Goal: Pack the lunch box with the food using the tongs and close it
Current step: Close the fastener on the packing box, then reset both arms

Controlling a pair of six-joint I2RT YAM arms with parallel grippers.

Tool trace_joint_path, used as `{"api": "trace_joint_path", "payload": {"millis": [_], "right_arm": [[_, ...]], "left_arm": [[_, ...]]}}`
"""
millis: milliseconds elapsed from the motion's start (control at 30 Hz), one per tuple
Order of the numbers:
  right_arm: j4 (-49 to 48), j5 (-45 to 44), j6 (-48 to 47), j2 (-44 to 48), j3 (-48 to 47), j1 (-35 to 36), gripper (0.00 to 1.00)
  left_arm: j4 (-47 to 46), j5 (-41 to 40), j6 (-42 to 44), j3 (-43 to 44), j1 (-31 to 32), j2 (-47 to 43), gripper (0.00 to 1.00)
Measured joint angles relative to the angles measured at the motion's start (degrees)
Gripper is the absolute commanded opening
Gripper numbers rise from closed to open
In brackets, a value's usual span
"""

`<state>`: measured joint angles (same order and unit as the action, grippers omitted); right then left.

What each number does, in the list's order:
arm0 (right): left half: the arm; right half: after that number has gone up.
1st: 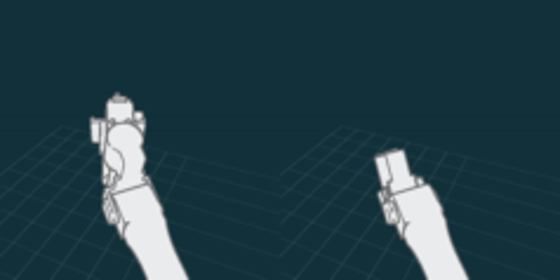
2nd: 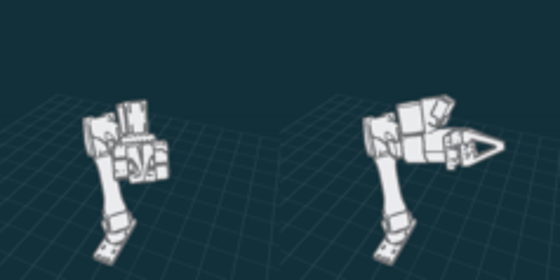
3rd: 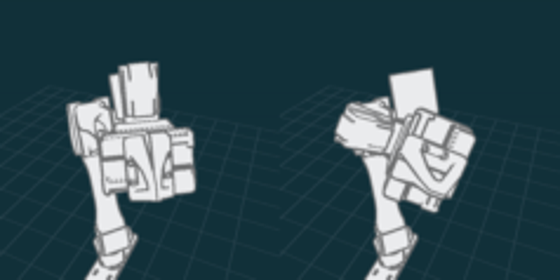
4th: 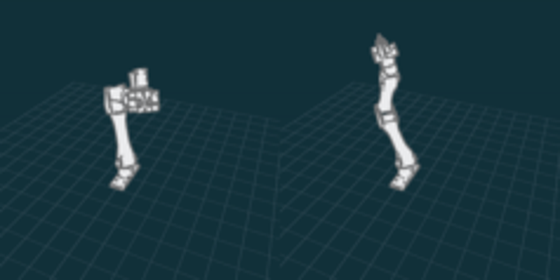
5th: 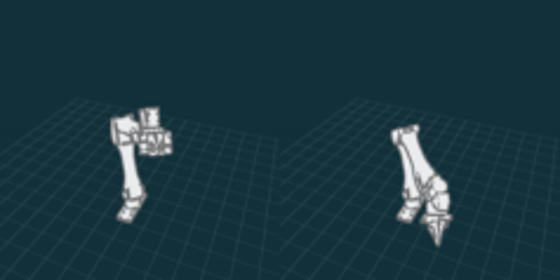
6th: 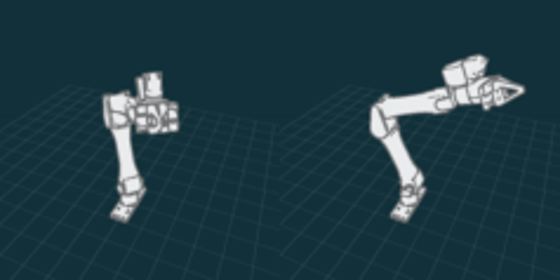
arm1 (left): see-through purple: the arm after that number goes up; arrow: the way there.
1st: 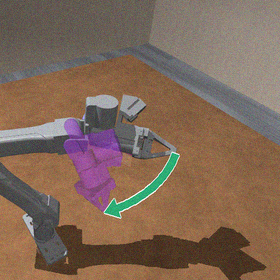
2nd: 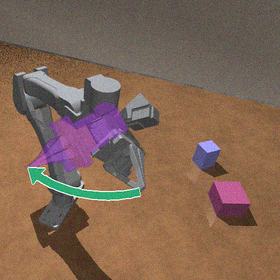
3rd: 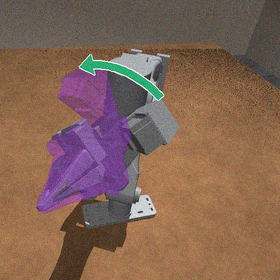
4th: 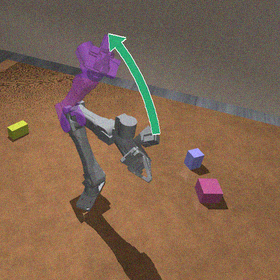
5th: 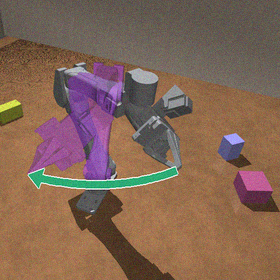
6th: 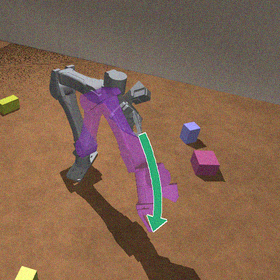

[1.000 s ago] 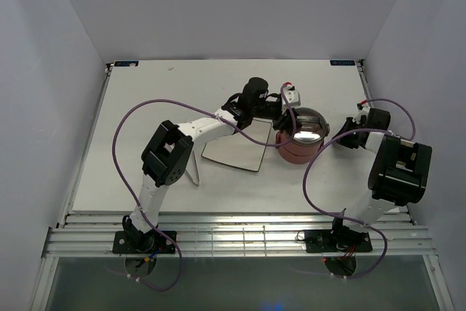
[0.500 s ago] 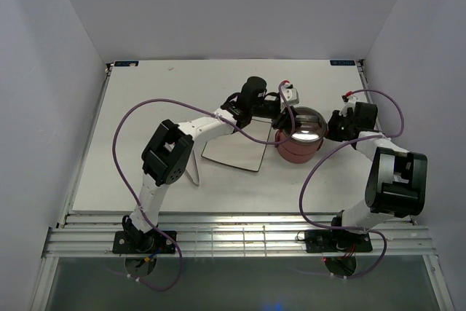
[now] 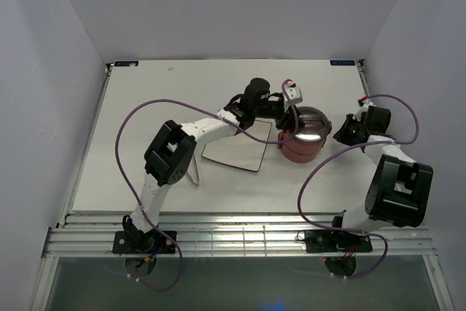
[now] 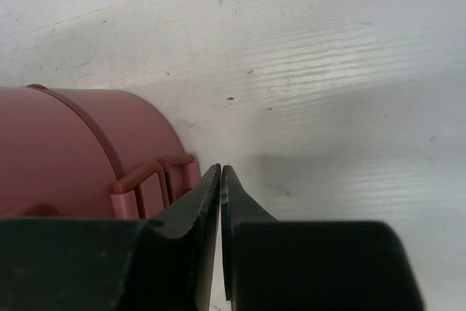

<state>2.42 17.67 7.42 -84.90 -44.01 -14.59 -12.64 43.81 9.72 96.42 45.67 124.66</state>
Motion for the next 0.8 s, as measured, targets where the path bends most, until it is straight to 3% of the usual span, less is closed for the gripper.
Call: {"api": "trace_joint_path", "payload": {"millis": [33,67,100,167,233,267,367,400,567,800], "right_arm": [[0.76,-0.81,0.02,0.96,0.0,-0.24,0.13],[1.36,-1.55,0.04,2.01,0.0,-0.37,0.13],[1.81,-2.27,0.0,3.23,0.0,-0.39,0.16],[2.84,-3.5,0.11,5.81,-0.02,-0.39,0.21],[4.15,-4.48,0.15,8.15,-0.24,-0.39,0.31],[4.83,-4.81,0.02,9.11,-0.48,-0.39,0.34],[7.15,-5.55,0.17,11.15,-1.77,-0.39,0.71],[7.78,-5.62,0.24,11.67,-2.14,-0.39,0.93],[12.39,-5.64,0.15,15.76,-5.44,-0.17,0.9],[16.37,-1.88,3.76,20.33,-13.05,2.8,0.9]], "left_arm": [[-0.46,-0.74,-0.98,0.0,0.13,0.04,0.43],[-0.7,-1.11,-1.38,0.0,0.24,0.09,0.43],[-1.14,-2.05,-2.45,-0.2,0.33,0.09,0.53],[-2.71,-3.78,-4.48,-1.09,0.48,0.07,0.63],[-4.33,-5.62,-5.7,-2.36,0.7,-0.5,0.9],[-4.85,-6.67,-6.34,-2.99,0.83,-0.92,0.98],[-5.53,-10.23,-8.33,-5.01,0.98,-2.49,0.98],[-5.42,-11.61,-8.76,-5.68,1.01,-3.26,0.98],[-4.33,-18.56,-9.99,-9.99,0.94,-9.25,0.98],[0.7,-28.0,-11.85,-14.43,0.66,-25.59,0.98]]}}
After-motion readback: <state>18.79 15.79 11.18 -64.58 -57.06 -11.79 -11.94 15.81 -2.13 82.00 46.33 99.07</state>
